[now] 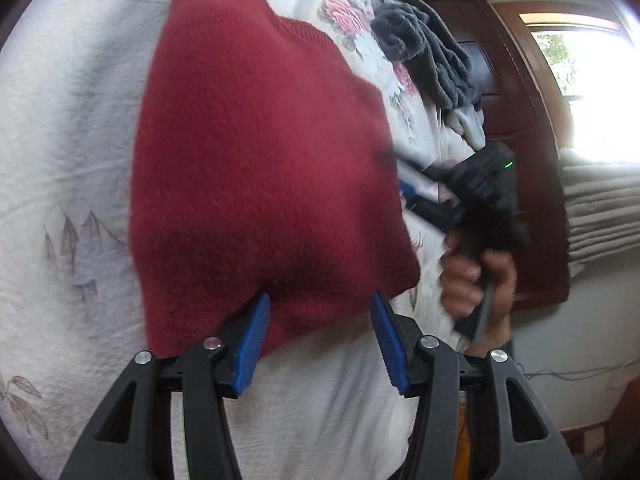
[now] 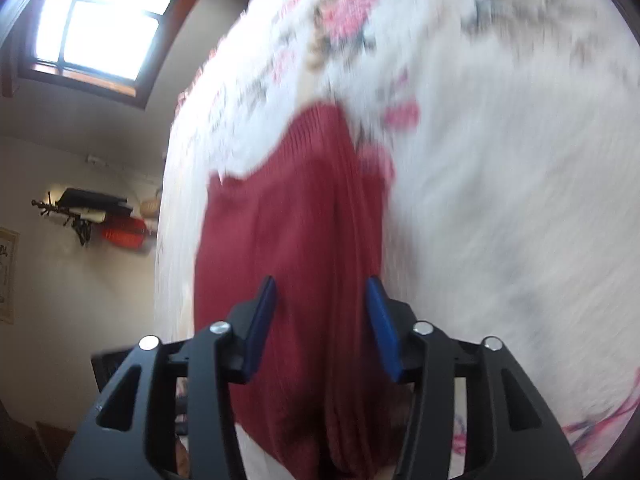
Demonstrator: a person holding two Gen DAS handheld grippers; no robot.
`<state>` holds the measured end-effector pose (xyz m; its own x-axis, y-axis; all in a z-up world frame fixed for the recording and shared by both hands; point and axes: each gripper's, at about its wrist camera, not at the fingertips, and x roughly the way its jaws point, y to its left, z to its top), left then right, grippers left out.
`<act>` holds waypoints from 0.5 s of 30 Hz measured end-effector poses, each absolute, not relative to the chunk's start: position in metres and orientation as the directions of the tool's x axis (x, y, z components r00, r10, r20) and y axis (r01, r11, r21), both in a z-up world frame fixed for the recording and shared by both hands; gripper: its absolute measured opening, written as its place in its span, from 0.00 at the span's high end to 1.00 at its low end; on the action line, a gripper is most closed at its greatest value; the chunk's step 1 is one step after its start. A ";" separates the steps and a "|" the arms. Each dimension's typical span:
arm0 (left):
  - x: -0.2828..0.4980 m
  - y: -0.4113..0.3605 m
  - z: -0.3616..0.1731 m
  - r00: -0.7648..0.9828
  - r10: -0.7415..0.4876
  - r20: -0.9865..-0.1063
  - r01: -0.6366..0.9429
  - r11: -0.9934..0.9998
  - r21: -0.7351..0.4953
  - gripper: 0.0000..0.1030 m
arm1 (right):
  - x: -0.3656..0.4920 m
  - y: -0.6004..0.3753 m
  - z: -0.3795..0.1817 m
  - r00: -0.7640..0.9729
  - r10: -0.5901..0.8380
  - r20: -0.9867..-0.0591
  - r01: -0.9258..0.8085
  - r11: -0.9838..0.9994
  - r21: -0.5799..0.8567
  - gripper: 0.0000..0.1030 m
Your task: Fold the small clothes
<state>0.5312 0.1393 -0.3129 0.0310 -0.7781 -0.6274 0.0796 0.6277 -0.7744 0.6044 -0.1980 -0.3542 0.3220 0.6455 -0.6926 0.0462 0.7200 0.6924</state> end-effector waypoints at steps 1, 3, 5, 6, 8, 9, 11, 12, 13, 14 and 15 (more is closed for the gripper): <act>0.530 0.141 -0.313 0.037 -0.785 -0.619 0.075 0.620 -0.781 0.49 | 0.609 -0.197 -0.351 0.327 0.640 -0.695 0.041 0.726 0.687 0.54; 0.529 0.143 -0.312 0.042 -0.797 -0.603 0.070 0.604 -0.794 0.49 | 0.628 -0.190 -0.350 0.310 0.627 -0.715 0.027 0.746 0.666 0.54; 0.527 0.141 -0.308 0.035 -0.803 -0.595 0.086 0.595 -0.799 0.49 | 0.641 -0.178 -0.356 0.263 0.607 -0.750 0.007 0.776 0.630 0.74; 0.527 0.140 -0.306 0.028 -0.807 -0.590 0.096 0.589 -0.802 0.49 | 0.643 -0.171 -0.352 0.276 0.565 -0.777 -0.025 0.813 0.582 0.92; 0.524 0.138 -0.299 0.017 -0.820 -0.572 0.120 0.570 -0.813 0.49 | 0.641 -0.168 -0.341 0.353 0.528 -0.772 -0.076 0.839 0.539 0.93; 0.522 0.139 -0.298 0.013 -0.823 -0.569 0.124 0.566 -0.815 0.49 | 0.641 -0.172 -0.342 0.379 0.515 -0.769 -0.067 0.844 0.533 0.93; 0.523 0.141 -0.294 -0.006 -0.841 -0.541 0.121 0.537 -0.835 0.49 | 0.646 -0.178 -0.368 0.353 0.478 -0.804 0.001 0.860 0.511 0.93; 0.525 0.143 -0.287 0.000 -0.844 -0.536 0.130 0.532 -0.837 0.49 | 0.649 -0.176 -0.382 0.324 0.486 -0.811 0.012 0.855 0.518 0.92; 0.530 0.148 -0.279 0.022 -0.843 -0.537 0.146 0.534 -0.833 0.49 | 0.649 -0.174 -0.388 0.313 0.495 -0.810 0.002 0.853 0.522 0.91; 0.536 0.153 -0.271 0.044 -0.844 -0.534 0.156 0.534 -0.831 0.49 | 0.649 -0.174 -0.384 0.324 0.496 -0.806 -0.019 0.855 0.519 0.89; 0.545 0.161 -0.261 0.074 -0.846 -0.528 0.163 0.532 -0.831 0.48 | 0.648 -0.176 -0.378 0.334 0.498 -0.800 -0.024 0.853 0.521 0.85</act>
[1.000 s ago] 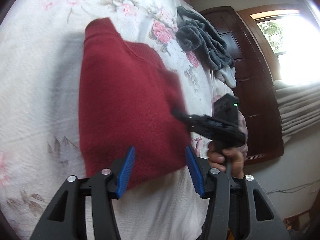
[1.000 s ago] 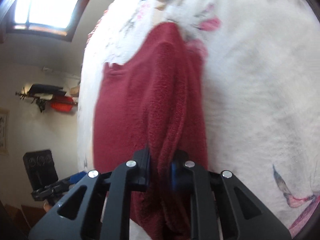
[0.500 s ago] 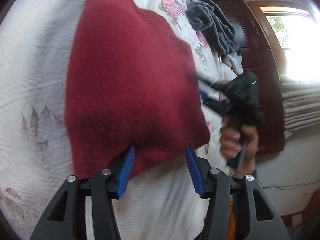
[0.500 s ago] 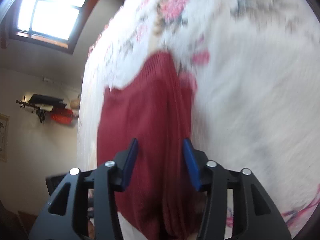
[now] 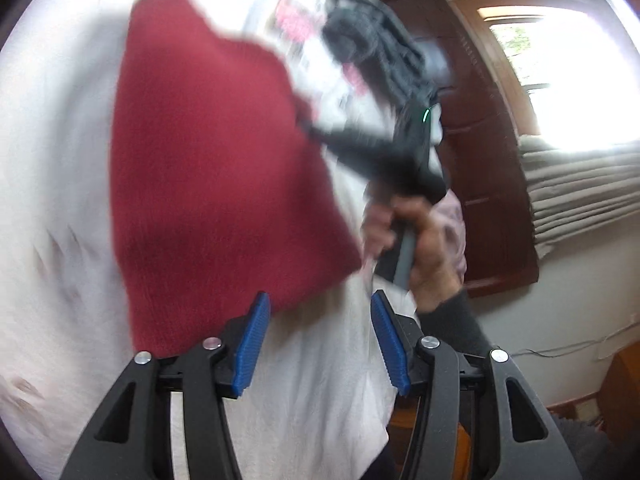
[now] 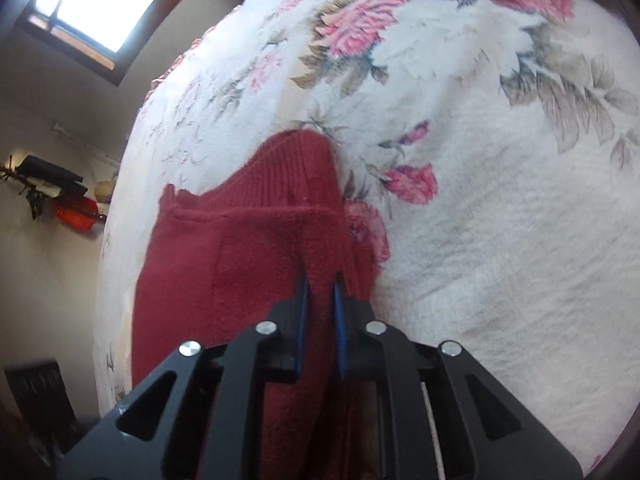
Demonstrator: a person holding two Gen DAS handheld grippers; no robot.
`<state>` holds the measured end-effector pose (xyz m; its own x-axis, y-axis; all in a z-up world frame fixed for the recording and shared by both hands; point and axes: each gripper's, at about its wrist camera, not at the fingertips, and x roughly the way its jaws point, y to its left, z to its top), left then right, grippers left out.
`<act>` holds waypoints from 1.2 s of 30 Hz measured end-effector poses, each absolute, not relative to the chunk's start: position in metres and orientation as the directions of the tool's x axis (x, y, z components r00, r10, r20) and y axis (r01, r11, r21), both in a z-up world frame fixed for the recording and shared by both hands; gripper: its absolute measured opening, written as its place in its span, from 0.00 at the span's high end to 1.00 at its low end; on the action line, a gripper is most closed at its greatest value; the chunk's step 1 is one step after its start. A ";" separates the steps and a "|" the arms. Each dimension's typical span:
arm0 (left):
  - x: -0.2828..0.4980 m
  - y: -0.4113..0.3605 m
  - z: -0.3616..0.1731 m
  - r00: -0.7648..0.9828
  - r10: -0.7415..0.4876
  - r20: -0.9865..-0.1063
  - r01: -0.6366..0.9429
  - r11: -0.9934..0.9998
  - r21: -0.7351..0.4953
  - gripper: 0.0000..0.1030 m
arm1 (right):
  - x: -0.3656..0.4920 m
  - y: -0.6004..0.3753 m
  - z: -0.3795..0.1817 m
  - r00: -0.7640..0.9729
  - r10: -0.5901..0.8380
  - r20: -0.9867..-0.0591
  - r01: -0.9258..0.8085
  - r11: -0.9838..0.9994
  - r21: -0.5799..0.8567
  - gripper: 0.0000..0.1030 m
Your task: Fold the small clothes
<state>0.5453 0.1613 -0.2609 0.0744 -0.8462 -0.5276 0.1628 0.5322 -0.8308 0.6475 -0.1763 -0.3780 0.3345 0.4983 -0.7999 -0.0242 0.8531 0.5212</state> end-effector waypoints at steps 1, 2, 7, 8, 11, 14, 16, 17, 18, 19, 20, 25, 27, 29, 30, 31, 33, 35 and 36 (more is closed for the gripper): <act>0.557 0.168 -0.252 0.106 -0.843 -0.527 0.168 0.538 -0.826 0.46 | 0.646 -0.180 -0.372 0.350 0.492 -0.797 -0.016 0.854 0.520 0.81; 0.572 0.178 -0.244 0.143 -0.836 -0.530 0.172 0.548 -0.819 0.44 | 0.642 -0.186 -0.360 0.377 0.486 -0.788 -0.010 0.853 0.522 0.81; 0.629 0.183 -0.254 0.159 -0.793 -0.588 0.163 0.608 -0.777 0.43 | 0.617 -0.153 -0.334 0.301 0.571 -0.764 -0.163 0.820 0.549 0.81; 0.636 0.179 -0.264 0.139 -0.778 -0.613 0.150 0.628 -0.763 0.43 | 0.616 -0.138 -0.342 0.251 0.565 -0.786 -0.198 0.825 0.530 0.81; 0.648 0.163 -0.296 0.081 -0.721 -0.688 0.120 0.693 -0.711 0.45 | 0.619 -0.136 -0.370 0.251 0.427 -0.869 -0.204 0.900 0.384 1.00; 0.648 0.151 -0.304 0.073 -0.653 -0.754 0.138 0.755 -0.641 0.45 | 0.626 -0.157 -0.380 0.226 0.476 -0.850 -0.124 0.879 0.460 1.00; 0.641 0.152 -0.285 0.096 -0.666 -0.740 0.166 0.744 -0.648 0.47 | 0.617 -0.155 -0.361 0.254 0.474 -0.843 -0.147 0.880 0.451 0.99; 0.630 0.155 -0.272 0.104 -0.702 -0.704 0.197 0.709 -0.677 0.47 | 0.606 -0.154 -0.349 0.263 0.497 -0.827 -0.173 0.868 0.466 0.99; 0.620 0.157 -0.263 0.105 -0.719 -0.687 0.219 0.691 -0.689 0.47 | 0.598 -0.152 -0.341 0.262 0.523 -0.811 -0.198 0.851 0.486 0.99; 0.607 0.158 -0.256 0.105 -0.729 -0.677 0.251 0.678 -0.691 0.47 | 0.590 -0.148 -0.337 0.249 0.549 -0.798 -0.223 0.834 0.504 0.99; 0.594 0.159 -0.256 0.094 -0.726 -0.681 0.268 0.678 -0.685 0.47 | 0.579 -0.143 -0.338 0.222 0.564 -0.795 -0.251 0.821 0.513 0.99; 0.569 0.151 -0.302 0.042 -0.649 -0.760 0.209 0.749 -0.628 0.62 | 0.570 -0.147 -0.384 0.165 0.526 -0.835 -0.211 0.845 0.491 1.00; 0.566 0.154 -0.287 0.077 -0.653 -0.753 0.192 0.751 -0.632 0.62 | 0.571 -0.153 -0.379 0.174 0.546 -0.819 -0.166 0.836 0.522 1.00; 0.555 0.160 -0.266 0.104 -0.715 -0.691 0.212 0.695 -0.687 0.61 | 0.562 -0.153 -0.359 0.201 0.557 -0.806 -0.187 0.829 0.527 1.00; 0.548 0.161 -0.257 0.119 -0.718 -0.686 0.242 0.691 -0.681 0.61 | 0.556 -0.152 -0.351 0.202 0.573 -0.794 -0.206 0.818 0.538 1.00; 0.544 0.160 -0.259 0.114 -0.705 -0.700 0.252 0.702 -0.667 0.60 | 0.551 -0.152 -0.349 0.198 0.577 -0.793 -0.215 0.814 0.539 1.00; 0.541 0.157 -0.282 0.064 -0.652 -0.755 0.228 0.746 -0.625 0.60 | 0.547 -0.150 -0.358 0.170 0.553 -0.816 -0.220 0.828 0.515 1.00; 0.540 0.153 -0.312 0.017 -0.632 -0.775 0.189 0.763 -0.618 0.69 | 0.549 -0.153 -0.377 0.154 0.521 -0.840 -0.195 0.849 0.491 1.00; 0.540 0.148 -0.317 0.011 -0.625 -0.781 0.184 0.769 -0.613 0.72 | 0.551 -0.157 -0.383 0.150 0.524 -0.838 -0.182 0.848 0.498 1.00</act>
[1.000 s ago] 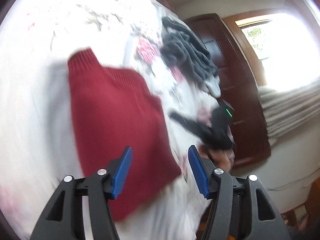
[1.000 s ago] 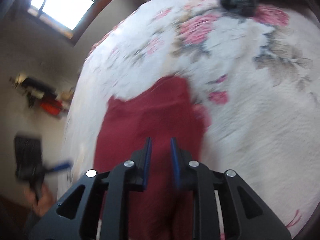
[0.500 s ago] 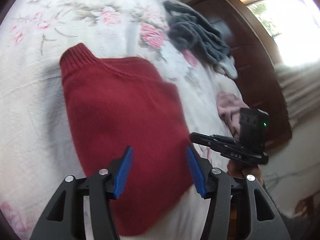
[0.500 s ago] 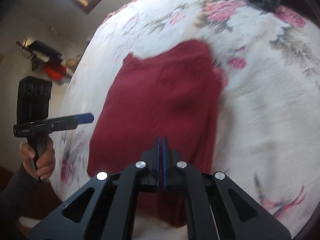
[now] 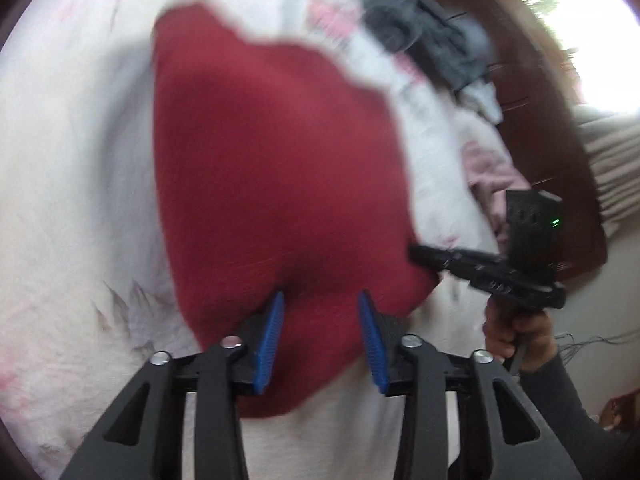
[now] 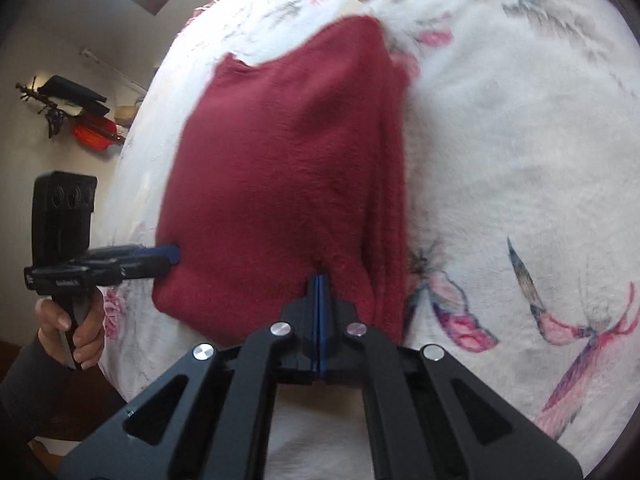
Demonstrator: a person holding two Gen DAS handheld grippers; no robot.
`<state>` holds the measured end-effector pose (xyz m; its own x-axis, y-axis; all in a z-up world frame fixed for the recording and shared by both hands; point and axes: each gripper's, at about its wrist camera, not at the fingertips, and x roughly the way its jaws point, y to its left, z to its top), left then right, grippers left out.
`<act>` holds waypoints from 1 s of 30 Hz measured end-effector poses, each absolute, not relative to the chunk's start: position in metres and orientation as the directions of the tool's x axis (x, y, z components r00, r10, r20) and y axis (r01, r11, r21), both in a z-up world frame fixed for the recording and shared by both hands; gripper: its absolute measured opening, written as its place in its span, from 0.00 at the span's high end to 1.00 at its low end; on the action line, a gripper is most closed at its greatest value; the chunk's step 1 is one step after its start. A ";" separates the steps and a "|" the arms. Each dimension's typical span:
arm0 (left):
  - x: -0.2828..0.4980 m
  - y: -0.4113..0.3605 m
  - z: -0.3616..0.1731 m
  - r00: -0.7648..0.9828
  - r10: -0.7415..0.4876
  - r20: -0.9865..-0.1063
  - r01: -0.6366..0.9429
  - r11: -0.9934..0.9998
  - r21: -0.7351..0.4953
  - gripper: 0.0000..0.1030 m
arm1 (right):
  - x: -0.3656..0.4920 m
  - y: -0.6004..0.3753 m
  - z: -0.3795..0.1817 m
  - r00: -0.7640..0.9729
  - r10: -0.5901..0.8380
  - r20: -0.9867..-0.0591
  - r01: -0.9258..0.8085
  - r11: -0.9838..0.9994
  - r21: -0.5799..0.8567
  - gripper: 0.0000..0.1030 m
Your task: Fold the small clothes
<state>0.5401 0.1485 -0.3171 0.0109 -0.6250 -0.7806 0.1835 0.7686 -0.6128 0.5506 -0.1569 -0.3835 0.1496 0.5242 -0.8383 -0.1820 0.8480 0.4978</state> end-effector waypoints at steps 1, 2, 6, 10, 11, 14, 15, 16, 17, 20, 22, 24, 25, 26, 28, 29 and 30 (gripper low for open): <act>0.537 0.147 -0.319 0.011 -0.620 -0.785 0.187 0.772 -0.607 0.73 | 0.552 -0.161 -0.387 0.147 0.533 -0.833 -0.165 0.844 0.510 1.00; 0.535 0.144 -0.316 0.013 -0.613 -0.790 0.191 0.777 -0.600 0.71 | 0.554 -0.165 -0.387 0.145 0.548 -0.824 -0.150 0.835 0.529 1.00; 0.517 0.154 -0.282 0.038 -0.651 -0.758 0.237 0.743 -0.626 0.51 | 0.543 -0.178 -0.381 0.148 0.588 -0.795 -0.124 0.809 0.575 1.00; 0.496 0.201 -0.255 0.180 -0.649 -0.739 0.213 0.759 -0.615 0.18 | 0.542 -0.196 -0.362 0.174 0.639 -0.749 -0.107 0.769 0.631 0.92; 0.495 0.215 -0.256 0.202 -0.643 -0.739 0.183 0.766 -0.616 0.17 | 0.546 -0.204 -0.360 0.177 0.659 -0.731 -0.087 0.750 0.655 0.92; 0.495 0.253 -0.275 0.213 -0.658 -0.723 0.055 0.747 -0.663 0.17 | 0.562 -0.221 -0.360 0.187 0.688 -0.701 -0.008 0.714 0.700 0.36; 0.497 0.258 -0.285 0.199 -0.687 -0.699 0.012 0.715 -0.699 0.17 | 0.570 -0.228 -0.361 0.197 0.698 -0.689 0.016 0.700 0.714 0.26; 0.497 0.262 -0.295 0.186 -0.714 -0.675 -0.019 0.684 -0.729 0.17 | 0.578 -0.233 -0.364 0.196 0.719 -0.667 0.036 0.675 0.737 0.26; 0.497 0.265 -0.304 0.180 -0.733 -0.656 -0.046 0.660 -0.750 0.17 | 0.587 -0.234 -0.367 0.190 0.744 -0.641 0.058 0.643 0.763 0.26; 0.498 0.263 -0.322 0.169 -0.766 -0.620 -0.085 0.615 -0.784 0.17 | 0.616 -0.233 -0.375 0.171 0.798 -0.578 0.087 0.572 0.815 0.24; 0.496 0.261 -0.330 0.172 -0.784 -0.596 -0.087 0.591 -0.802 0.17 | 0.628 -0.234 -0.376 0.162 0.810 -0.564 0.090 0.557 0.825 0.24; 0.498 0.256 -0.335 0.177 -0.799 -0.574 -0.089 0.568 -0.818 0.17 | 0.643 -0.224 -0.379 0.140 0.820 -0.555 0.085 0.549 0.832 0.24; 0.499 0.254 -0.336 0.176 -0.803 -0.569 -0.090 0.563 -0.822 0.17 | 0.648 -0.221 -0.381 0.128 0.820 -0.558 0.081 0.552 0.830 0.24; 0.500 0.252 -0.338 0.174 -0.809 -0.562 -0.092 0.555 -0.827 0.17 | 0.655 -0.217 -0.385 0.113 0.815 -0.569 0.079 0.563 0.822 0.24; 0.502 0.248 -0.341 0.167 -0.813 -0.557 -0.093 0.550 -0.830 0.17 | 0.661 -0.216 -0.390 0.098 0.810 -0.578 0.077 0.573 0.816 0.24; 0.503 0.247 -0.342 0.163 -0.815 -0.556 -0.093 0.548 -0.831 0.17 | 0.667 -0.212 -0.395 0.088 0.812 -0.577 0.076 0.573 0.816 0.24; 0.505 0.245 -0.344 0.159 -0.818 -0.553 -0.095 0.545 -0.833 0.17 | 0.670 -0.210 -0.397 0.077 0.813 -0.577 0.073 0.572 0.817 0.24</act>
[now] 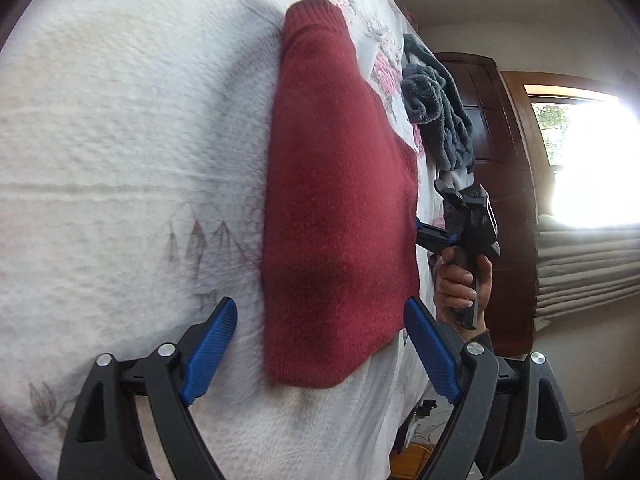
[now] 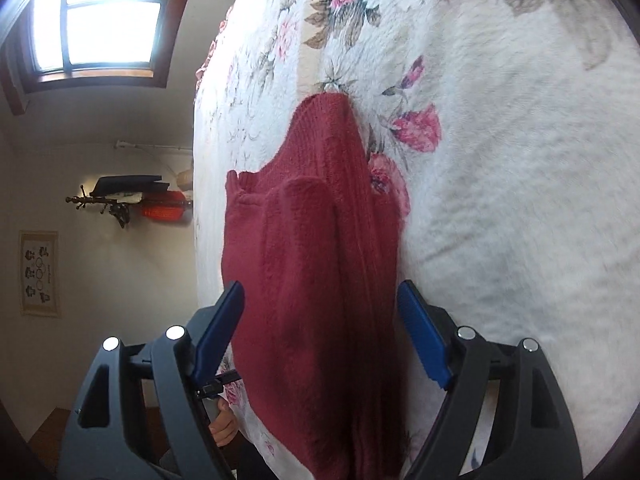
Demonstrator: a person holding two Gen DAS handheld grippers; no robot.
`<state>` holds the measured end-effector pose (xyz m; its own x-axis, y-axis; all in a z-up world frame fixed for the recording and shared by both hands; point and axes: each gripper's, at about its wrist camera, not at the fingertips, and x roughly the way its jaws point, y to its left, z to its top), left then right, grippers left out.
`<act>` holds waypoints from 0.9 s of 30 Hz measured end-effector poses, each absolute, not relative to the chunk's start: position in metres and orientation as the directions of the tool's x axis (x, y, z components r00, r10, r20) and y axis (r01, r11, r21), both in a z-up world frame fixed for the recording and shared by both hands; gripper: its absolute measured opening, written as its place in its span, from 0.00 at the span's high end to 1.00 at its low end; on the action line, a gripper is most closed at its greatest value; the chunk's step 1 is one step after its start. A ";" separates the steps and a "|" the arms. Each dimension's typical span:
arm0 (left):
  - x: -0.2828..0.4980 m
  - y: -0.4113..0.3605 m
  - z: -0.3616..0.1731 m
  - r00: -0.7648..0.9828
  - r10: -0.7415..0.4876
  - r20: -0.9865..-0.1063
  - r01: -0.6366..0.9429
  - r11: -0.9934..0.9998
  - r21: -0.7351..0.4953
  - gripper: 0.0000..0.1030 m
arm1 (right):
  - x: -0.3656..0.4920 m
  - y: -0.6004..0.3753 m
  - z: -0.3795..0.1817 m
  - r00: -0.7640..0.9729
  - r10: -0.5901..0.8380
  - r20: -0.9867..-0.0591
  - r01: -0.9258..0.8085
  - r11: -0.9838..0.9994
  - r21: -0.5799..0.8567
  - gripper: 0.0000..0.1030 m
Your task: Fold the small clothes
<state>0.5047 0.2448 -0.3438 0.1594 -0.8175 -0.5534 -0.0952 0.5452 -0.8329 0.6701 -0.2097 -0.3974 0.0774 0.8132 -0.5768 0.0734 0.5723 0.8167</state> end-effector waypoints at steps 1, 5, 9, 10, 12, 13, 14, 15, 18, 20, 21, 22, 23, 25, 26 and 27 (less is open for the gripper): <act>0.505 0.244 -0.344 0.156 -0.821 -0.550 -0.096 0.542 -0.835 0.17 | 0.672 -0.207 -0.400 0.068 0.814 -0.577 0.069 0.574 0.816 0.24; 0.509 0.235 -0.346 0.136 -0.836 -0.531 -0.087 0.524 -0.847 0.18 | 0.669 -0.203 -0.403 0.032 0.814 -0.580 0.044 0.579 0.814 0.26; 0.512 0.216 -0.349 0.094 -0.842 -0.532 -0.066 0.527 -0.847 0.18 | 0.675 -0.193 -0.406 0.004 0.817 -0.577 0.018 0.577 0.817 0.25; 0.513 0.212 -0.350 0.087 -0.841 -0.535 -0.062 0.531 -0.845 0.18 | 0.679 -0.190 -0.407 -0.002 0.819 -0.574 0.014 0.574 0.819 0.25; 0.515 0.207 -0.353 0.077 -0.840 -0.537 -0.066 0.533 -0.844 0.18 | 0.685 -0.183 -0.409 -0.013 0.825 -0.565 0.004 0.565 0.825 0.25; 0.517 0.205 -0.354 0.074 -0.841 -0.537 -0.072 0.532 -0.844 0.18 | 0.688 -0.180 -0.409 -0.018 0.827 -0.562 0.000 0.562 0.827 0.25; 0.517 0.205 -0.355 0.074 -0.840 -0.537 -0.076 0.532 -0.843 0.18 | 0.691 -0.176 -0.411 -0.024 0.830 -0.558 -0.005 0.558 0.830 0.25; 0.518 0.203 -0.355 0.073 -0.838 -0.541 -0.082 0.535 -0.841 0.18 | 0.693 -0.173 -0.412 -0.025 0.833 -0.553 -0.008 0.553 0.833 0.25; 0.519 0.199 -0.353 0.075 -0.806 -0.588 -0.102 0.580 -0.808 0.24 | 0.699 -0.165 -0.415 -0.028 0.838 -0.545 -0.020 0.545 0.838 0.25; 0.519 0.199 -0.353 0.074 -0.783 -0.618 -0.122 0.608 -0.785 0.37 | 0.698 -0.162 -0.416 -0.025 0.831 -0.556 -0.035 0.555 0.831 0.32; 0.518 0.200 -0.354 0.081 -0.781 -0.619 -0.134 0.607 -0.783 0.39 | 0.697 -0.161 -0.417 -0.025 0.827 -0.562 -0.036 0.561 0.827 0.42; 0.517 0.201 -0.355 0.082 -0.776 -0.626 -0.139 0.612 -0.778 0.43 | 0.696 -0.161 -0.419 -0.021 0.828 -0.560 -0.032 0.560 0.828 0.49; 0.517 0.202 -0.355 0.084 -0.772 -0.630 -0.146 0.616 -0.774 0.47 | 0.695 -0.163 -0.421 -0.019 0.831 -0.555 -0.028 0.555 0.832 0.53; 0.518 0.202 -0.355 0.083 -0.767 -0.636 -0.156 0.620 -0.769 0.52 | 0.693 -0.164 -0.423 -0.012 0.834 -0.551 -0.026 0.551 0.834 0.61; 0.518 0.202 -0.354 0.082 -0.765 -0.639 -0.154 0.623 -0.766 0.55 | 0.692 -0.164 -0.422 -0.005 0.830 -0.557 -0.031 0.557 0.830 0.62; 0.518 0.200 -0.352 0.080 -0.760 -0.645 -0.149 0.631 -0.762 0.57 | 0.691 -0.163 -0.420 0.000 0.827 -0.563 -0.036 0.562 0.826 0.63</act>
